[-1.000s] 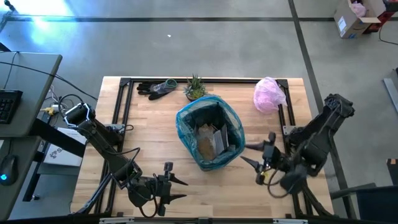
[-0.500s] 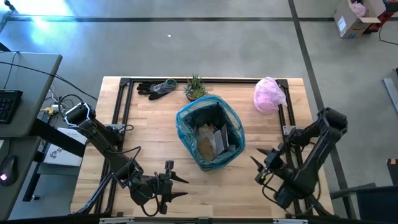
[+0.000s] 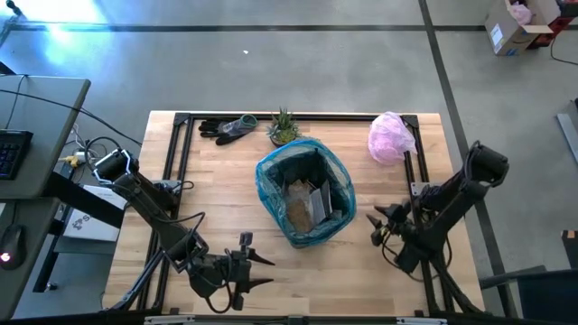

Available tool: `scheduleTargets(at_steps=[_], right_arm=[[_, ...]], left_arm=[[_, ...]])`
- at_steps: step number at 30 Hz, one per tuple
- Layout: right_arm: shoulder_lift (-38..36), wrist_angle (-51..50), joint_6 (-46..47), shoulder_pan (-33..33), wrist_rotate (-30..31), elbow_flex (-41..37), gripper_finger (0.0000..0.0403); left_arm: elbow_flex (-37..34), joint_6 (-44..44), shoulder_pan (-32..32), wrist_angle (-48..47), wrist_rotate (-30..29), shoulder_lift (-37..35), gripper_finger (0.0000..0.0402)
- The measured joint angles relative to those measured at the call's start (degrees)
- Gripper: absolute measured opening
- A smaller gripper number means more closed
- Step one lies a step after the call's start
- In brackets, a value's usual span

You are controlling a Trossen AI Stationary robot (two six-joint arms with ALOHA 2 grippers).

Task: Place trash/remove bag and relplace
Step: Put the transparent plastic into the trash bin

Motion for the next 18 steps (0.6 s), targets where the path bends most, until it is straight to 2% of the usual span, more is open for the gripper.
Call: scheduleTargets(at_steps=[7, 13, 16, 18], right_arm=[[-3.58, 13.89, -11.44, -3.60, -2.41, -9.26, 0.0181], [-3.70, 22.81, -24.85, -8.56, -3.24, -10.40, 0.0181], [-3.64, 25.46, -26.90, -11.52, -3.44, -10.54, 0.0181], [-3.62, 25.96, -26.65, -13.68, -5.89, -11.19, 0.0181]], left_arm=[[0.02, -0.65, 0.62, 0.00, -0.01, 0.25, 0.0159], [0.02, -0.72, 1.42, 0.27, 0.35, 0.98, 0.0159], [0.04, -1.14, 2.07, 0.80, 1.48, 0.94, 0.0159], [0.02, -1.13, 2.43, 1.02, 1.85, 0.94, 0.0159]])
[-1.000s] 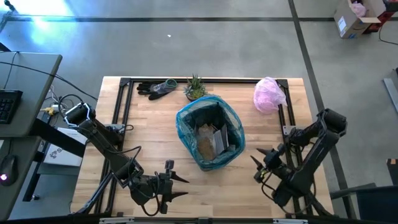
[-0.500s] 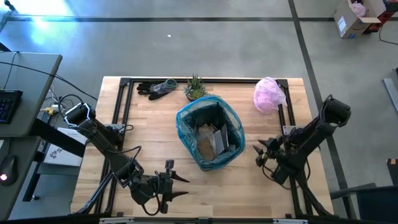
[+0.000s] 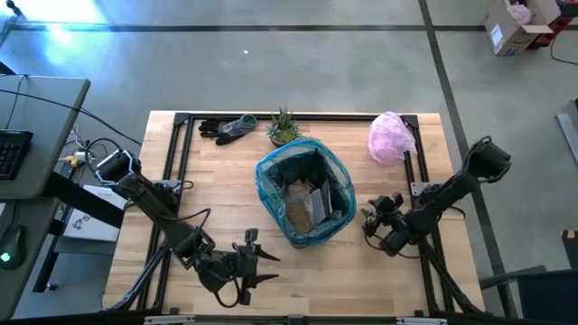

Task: Place trash/remove bag and relplace
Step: Put the transparent plastic into the trash bin

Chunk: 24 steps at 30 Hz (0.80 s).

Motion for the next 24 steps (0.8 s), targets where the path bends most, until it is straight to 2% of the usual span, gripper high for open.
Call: scheduleTargets(at_steps=[5, 15, 18, 22, 24], right_arm=[[0.02, 0.72, -1.81, -3.65, -5.26, -0.55, 0.0181], [3.13, 7.74, -11.79, -9.95, -9.31, -0.22, 0.0172], [4.35, 10.04, -13.15, -10.03, -9.16, -0.20, 0.0131], [4.70, 12.29, -14.36, -9.90, -9.22, -0.21, 0.0030], [4.76, 12.85, -15.23, -9.81, -9.30, -0.12, 0.0012]], left_arm=[[0.02, -0.11, 0.38, 0.29, 1.35, 0.00, 0.0159], [0.02, -0.07, 0.31, 0.34, 1.49, 0.00, 0.0158], [0.01, -0.33, 0.13, 0.29, 1.52, 0.00, 0.0159], [0.00, -0.37, -0.45, 0.29, 1.52, 0.00, 0.0159], [0.00, -0.37, -0.60, 0.27, 1.52, 0.00, 0.0158]])
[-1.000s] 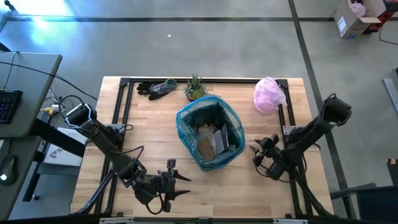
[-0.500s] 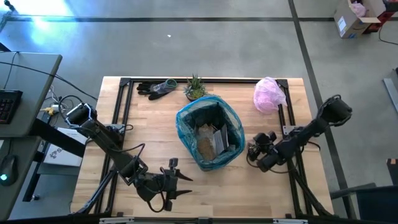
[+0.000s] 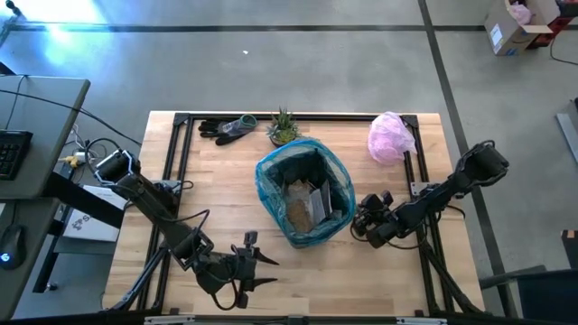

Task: Place trash/remove bag and relplace
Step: Put the transparent plastic into the trash bin

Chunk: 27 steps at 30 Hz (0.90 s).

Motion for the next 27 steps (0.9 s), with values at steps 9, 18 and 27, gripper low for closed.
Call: scheduleTargets(at_steps=[9, 18, 27], right_arm=[[0.34, -6.52, -4.98, 3.40, -7.34, 10.02, 0.0000], [0.25, -12.09, -14.94, 15.34, -4.48, 30.71, 0.0000], [0.14, -12.54, -41.26, 19.77, 7.52, 52.54, 0.0000]], left_arm=[[0.00, -0.20, -0.72, -0.08, -0.23, 0.00, 0.0159], [0.00, -0.15, -0.96, -0.77, -0.37, 0.00, 0.0159], [0.00, 0.44, -0.80, -0.32, -1.31, 0.09, 0.0159]])
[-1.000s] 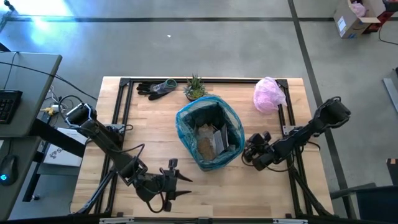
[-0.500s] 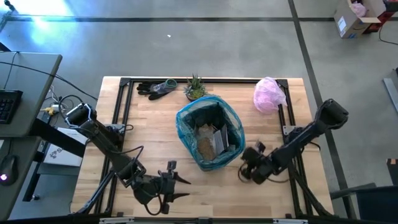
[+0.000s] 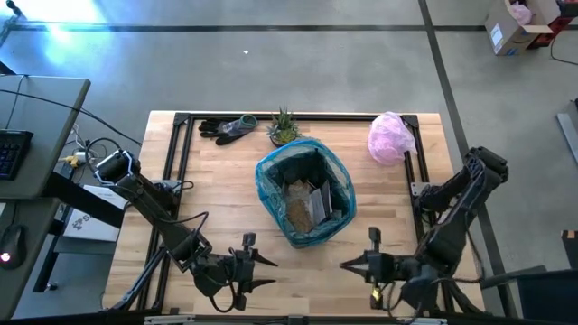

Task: Place trash/remove bag and relplace
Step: Put the transparent plastic into the trash bin

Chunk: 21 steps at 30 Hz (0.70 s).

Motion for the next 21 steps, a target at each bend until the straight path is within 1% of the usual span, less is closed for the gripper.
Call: scheduleTargets(at_steps=[3, 5, 8, 11, 14, 15, 18, 21], right_arm=[[-0.02, -0.07, -11.44, -2.17, 6.11, 5.34, 0.0000], [-0.04, -0.06, -17.92, -4.70, 9.05, 8.48, 0.0000], [-0.11, -0.21, -24.78, -10.11, 8.43, 12.08, 0.0000], [-0.11, -1.69, -28.13, -16.21, 4.83, 13.87, 0.0000], [-0.11, -6.00, -27.12, -21.93, 0.94, 14.18, 0.0000], [-0.11, -8.45, -25.54, -23.50, 0.49, 14.18, 0.0000], [-0.11, -17.11, -18.33, -27.55, -3.56, 14.12, 0.0004], [-0.11, -20.74, -13.15, -29.25, -7.37, 13.19, 0.0035]], left_arm=[[0.00, -0.18, 0.21, 0.66, -0.02, 0.04, 0.0159], [0.00, -0.32, 0.21, 0.90, -0.02, 0.09, 0.0159], [0.00, -1.03, 0.21, 0.91, -0.02, 0.09, 0.0159], [0.00, -1.84, 0.13, 0.93, -0.02, 0.09, 0.0159], [0.00, -2.07, -0.15, 0.92, -0.02, 0.12, 0.0159], [0.00, -2.10, -0.28, 0.91, 0.00, 0.13, 0.0159], [0.00, -2.13, -0.86, 0.80, -0.02, 0.13, 0.0159], [0.00, -2.59, -1.50, -0.31, -0.33, 0.13, 0.0159]])
